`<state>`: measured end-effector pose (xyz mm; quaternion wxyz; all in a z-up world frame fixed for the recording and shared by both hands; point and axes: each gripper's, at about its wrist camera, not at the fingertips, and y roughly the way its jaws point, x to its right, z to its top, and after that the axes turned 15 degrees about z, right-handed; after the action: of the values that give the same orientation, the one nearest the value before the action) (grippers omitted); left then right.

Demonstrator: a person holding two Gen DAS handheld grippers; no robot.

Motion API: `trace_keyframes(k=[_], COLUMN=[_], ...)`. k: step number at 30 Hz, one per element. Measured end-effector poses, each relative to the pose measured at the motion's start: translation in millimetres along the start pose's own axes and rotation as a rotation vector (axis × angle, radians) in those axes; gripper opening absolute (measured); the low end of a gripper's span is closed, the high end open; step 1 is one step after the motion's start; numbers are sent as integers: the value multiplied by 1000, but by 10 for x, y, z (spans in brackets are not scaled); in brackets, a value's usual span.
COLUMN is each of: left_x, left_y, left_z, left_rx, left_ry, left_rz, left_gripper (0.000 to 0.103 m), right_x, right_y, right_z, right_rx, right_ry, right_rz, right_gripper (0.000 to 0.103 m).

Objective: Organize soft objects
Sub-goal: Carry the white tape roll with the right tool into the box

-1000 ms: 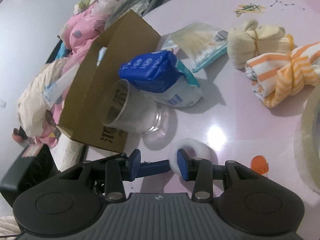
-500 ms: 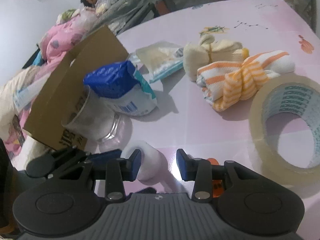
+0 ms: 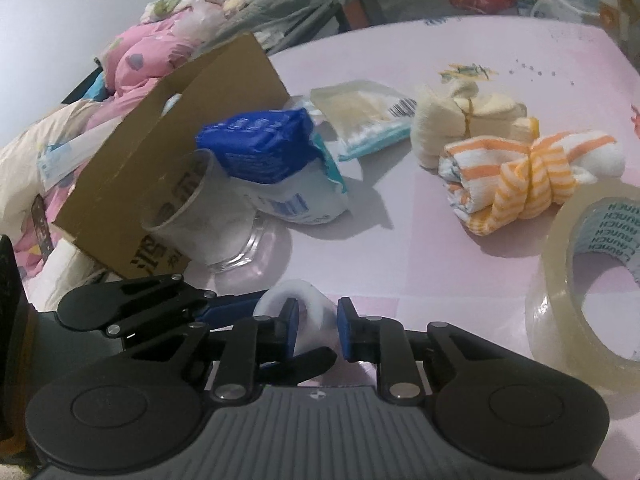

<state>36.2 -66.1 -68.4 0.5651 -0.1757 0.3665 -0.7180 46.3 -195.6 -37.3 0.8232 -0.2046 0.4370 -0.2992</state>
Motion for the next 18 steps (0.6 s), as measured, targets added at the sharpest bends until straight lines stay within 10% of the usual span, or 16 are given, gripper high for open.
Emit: trace_keyframes(k=[18], left_x=[-889], left_y=[-1473], left_z=[295], left_rx=[290], left_ry=[-85], left_rz=[320], left_gripper=[46], right_x=[-1661], right_y=[-187], right_z=[796], right_rx=[123], right_ry=[-423], right_rz=[234], right_gripper=[51])
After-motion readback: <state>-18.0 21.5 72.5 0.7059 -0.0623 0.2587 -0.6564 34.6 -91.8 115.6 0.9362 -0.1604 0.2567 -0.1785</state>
